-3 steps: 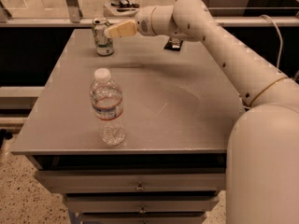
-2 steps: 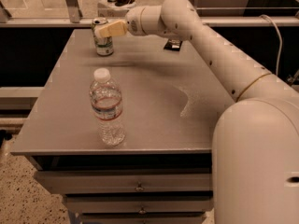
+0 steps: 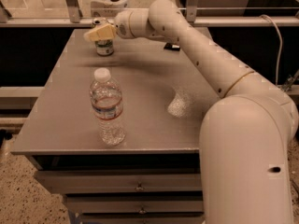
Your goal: Knock 7up can over
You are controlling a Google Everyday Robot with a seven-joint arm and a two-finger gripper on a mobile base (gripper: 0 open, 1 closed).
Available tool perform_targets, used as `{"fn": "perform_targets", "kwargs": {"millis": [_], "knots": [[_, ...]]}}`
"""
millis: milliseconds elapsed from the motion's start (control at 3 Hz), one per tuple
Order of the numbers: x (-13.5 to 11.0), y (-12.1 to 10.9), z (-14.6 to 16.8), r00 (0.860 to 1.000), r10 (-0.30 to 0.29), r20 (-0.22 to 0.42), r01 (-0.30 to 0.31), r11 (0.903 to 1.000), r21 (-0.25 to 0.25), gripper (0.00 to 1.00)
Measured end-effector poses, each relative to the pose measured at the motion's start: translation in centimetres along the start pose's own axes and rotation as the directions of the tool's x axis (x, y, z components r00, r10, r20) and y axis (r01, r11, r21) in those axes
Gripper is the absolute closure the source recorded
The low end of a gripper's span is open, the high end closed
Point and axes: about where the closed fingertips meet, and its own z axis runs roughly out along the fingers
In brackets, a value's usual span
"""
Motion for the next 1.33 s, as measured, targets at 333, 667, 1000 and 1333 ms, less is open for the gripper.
{"fn": "perform_targets", "kwargs": {"millis": [333,667,1000,1333], "knots": [[1.3,0.5,1.8,1.0,0.018,-0.01,-0.018,0.9997,-0.019,0.15],[2.2,0.3,2.8,0.999,0.032,-0.016,-0.033,0.9992,-0.023,0.39],[2.5,-0.2,2.3,0.999,0.035,-0.017,-0.036,0.9993,-0.012,0.62],[1.8,-0.7,-0.3,1.0,0.021,-0.022,-0.022,0.9997,-0.013,0.85]]}}
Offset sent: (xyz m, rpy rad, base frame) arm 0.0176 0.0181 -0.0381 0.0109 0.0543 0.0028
